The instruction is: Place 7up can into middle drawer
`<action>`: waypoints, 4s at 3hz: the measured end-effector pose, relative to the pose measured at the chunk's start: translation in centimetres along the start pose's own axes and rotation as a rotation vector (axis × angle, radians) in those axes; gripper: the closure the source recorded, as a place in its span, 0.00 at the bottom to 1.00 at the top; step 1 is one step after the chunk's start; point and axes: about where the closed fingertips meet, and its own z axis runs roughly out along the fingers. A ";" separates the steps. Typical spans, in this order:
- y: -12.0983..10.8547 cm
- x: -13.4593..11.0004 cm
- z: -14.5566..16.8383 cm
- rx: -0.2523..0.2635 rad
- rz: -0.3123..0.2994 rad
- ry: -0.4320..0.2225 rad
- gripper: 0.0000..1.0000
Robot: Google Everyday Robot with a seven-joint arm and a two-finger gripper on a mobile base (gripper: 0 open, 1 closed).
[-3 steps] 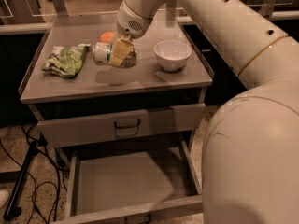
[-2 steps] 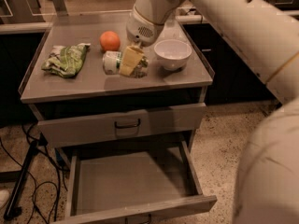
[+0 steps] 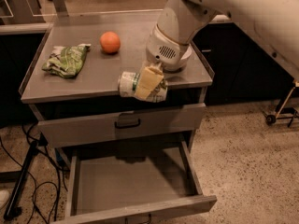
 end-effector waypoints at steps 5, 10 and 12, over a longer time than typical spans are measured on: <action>5.1 8.9 15.3 -0.153 0.179 0.030 1.00; 5.0 13.3 28.3 -0.192 0.287 0.023 1.00; 5.6 15.5 34.9 -0.192 0.415 0.069 1.00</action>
Offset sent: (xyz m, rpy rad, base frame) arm -0.0182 0.0037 -0.0772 -0.0336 0.1428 0.0392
